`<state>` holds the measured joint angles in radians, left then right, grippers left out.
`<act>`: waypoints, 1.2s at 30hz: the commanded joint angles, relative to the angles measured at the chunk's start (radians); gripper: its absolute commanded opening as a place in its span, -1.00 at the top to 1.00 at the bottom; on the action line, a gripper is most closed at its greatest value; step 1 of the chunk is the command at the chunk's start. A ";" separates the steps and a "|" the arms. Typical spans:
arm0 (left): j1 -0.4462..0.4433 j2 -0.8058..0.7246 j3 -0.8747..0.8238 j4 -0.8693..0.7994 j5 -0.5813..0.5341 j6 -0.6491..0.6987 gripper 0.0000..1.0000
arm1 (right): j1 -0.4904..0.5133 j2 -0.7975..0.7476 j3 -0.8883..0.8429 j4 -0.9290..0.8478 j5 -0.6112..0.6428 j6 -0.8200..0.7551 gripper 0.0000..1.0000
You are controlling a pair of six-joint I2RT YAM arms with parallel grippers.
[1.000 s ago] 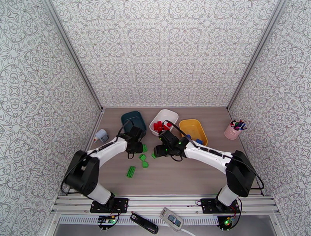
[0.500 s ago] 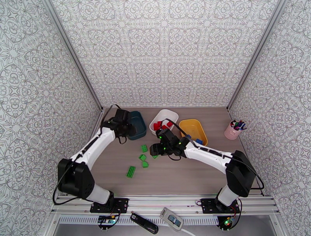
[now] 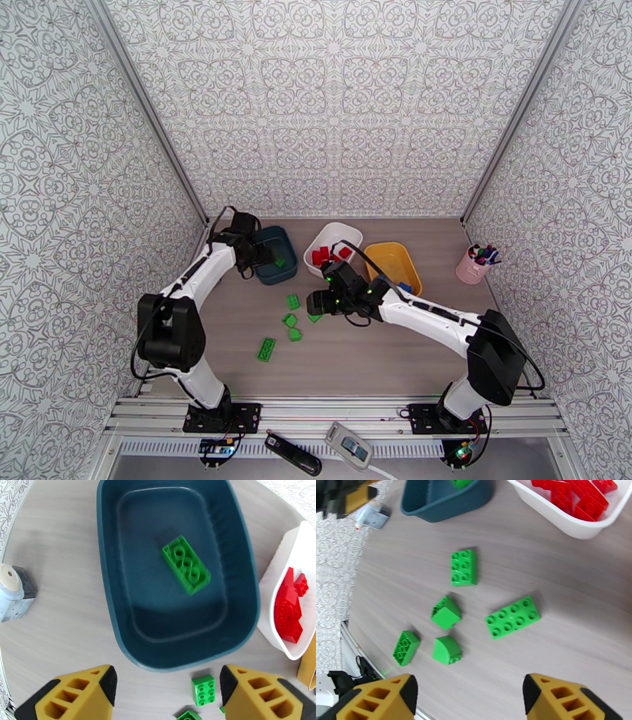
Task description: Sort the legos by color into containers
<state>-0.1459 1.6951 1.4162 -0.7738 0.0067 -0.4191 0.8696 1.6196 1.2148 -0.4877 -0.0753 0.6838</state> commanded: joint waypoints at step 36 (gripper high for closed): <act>-0.394 0.126 -0.268 0.130 -0.127 -0.277 -0.35 | 0.006 -0.051 -0.123 -0.094 0.166 0.006 -0.68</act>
<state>-0.5388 1.7920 1.1072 -0.6582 -0.0963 -0.6895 0.8696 1.5940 1.1130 -0.5770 0.0715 0.6846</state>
